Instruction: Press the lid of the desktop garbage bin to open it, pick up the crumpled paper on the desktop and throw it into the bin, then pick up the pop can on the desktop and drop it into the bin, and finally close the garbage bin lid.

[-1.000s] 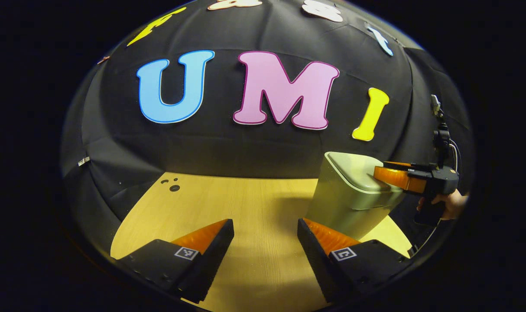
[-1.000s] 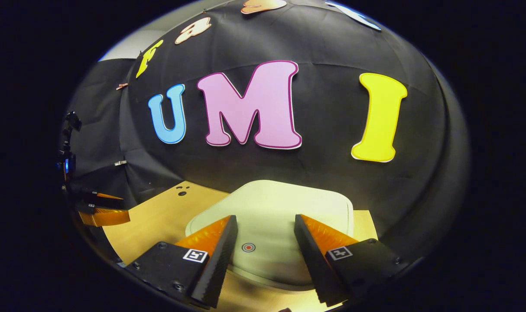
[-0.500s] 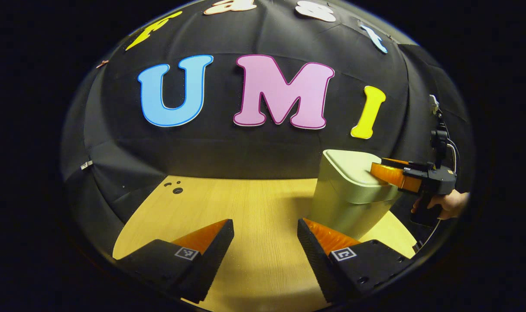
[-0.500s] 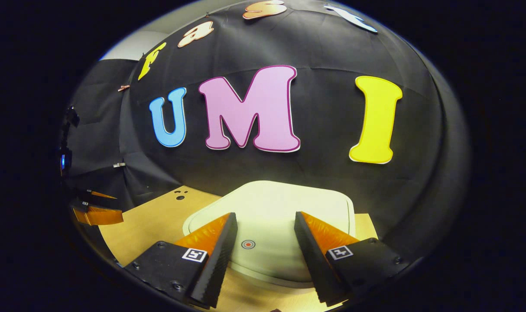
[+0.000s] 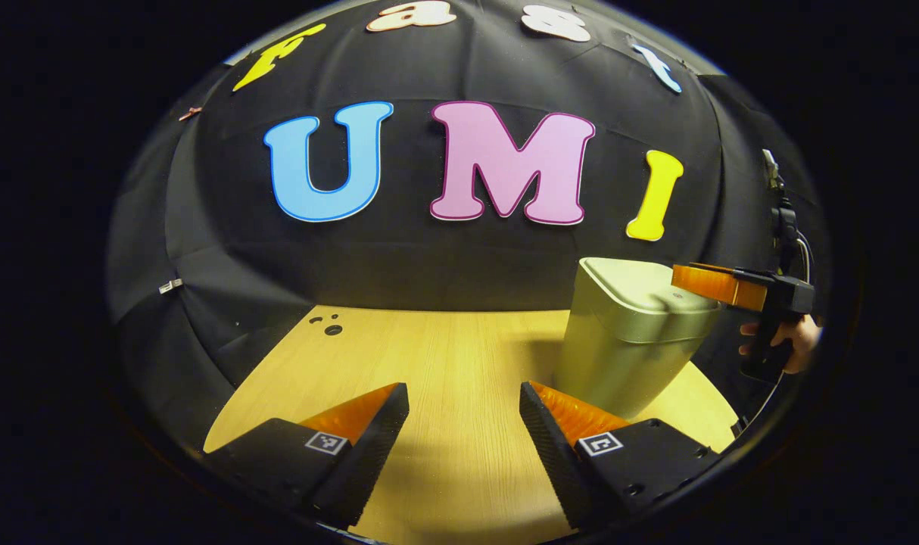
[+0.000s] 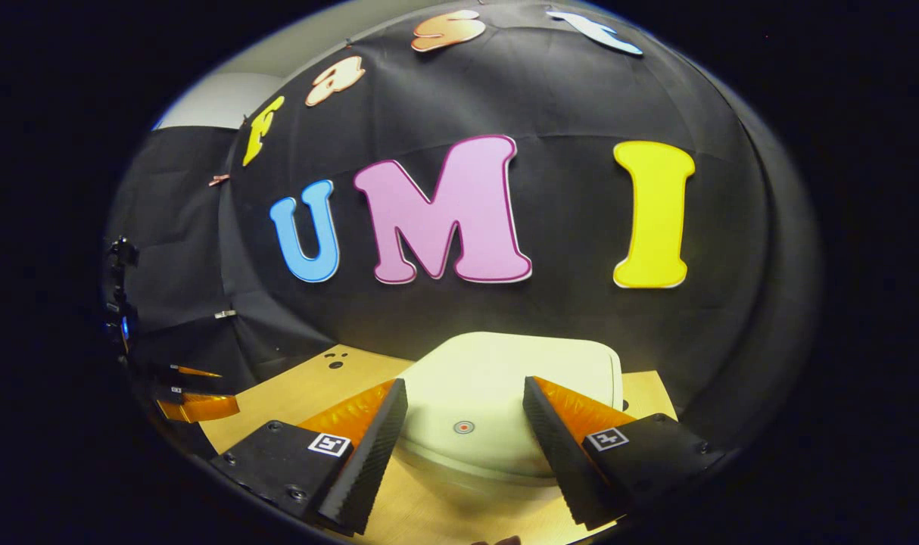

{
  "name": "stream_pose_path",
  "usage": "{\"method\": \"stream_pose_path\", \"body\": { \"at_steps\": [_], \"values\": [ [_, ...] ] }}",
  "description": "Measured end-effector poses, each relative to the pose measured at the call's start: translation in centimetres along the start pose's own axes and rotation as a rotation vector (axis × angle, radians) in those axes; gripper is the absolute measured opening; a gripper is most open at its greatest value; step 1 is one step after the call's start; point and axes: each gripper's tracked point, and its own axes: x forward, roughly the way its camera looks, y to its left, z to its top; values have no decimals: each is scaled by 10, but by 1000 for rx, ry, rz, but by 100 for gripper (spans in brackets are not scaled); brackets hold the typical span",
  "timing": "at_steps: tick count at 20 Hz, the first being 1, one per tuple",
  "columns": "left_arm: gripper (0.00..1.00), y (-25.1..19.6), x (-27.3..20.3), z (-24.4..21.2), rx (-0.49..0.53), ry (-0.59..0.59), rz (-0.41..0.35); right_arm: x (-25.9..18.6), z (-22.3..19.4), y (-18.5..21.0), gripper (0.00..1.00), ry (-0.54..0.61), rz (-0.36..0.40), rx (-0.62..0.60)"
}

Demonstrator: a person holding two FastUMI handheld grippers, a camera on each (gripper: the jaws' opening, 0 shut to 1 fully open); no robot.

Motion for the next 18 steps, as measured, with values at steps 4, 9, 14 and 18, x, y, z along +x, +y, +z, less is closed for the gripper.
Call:
{"method": "stream_pose_path", "body": {
  "at_steps": [4,9,14,18],
  "values": [
    [95,11,-12,2,6,-8,13,-27,20,39,96,-58,46,-104],
    [95,15,-21,7,1,-31,23,-55,24,90,96,-109,119,-204],
    [95,14,-26,11,-10,-56,13,-65,9,116,96,-80,143,-190],
    [95,16,-29,17,-21,-75,8,-62,5,119,97,-60,135,-180]
  ]
}}
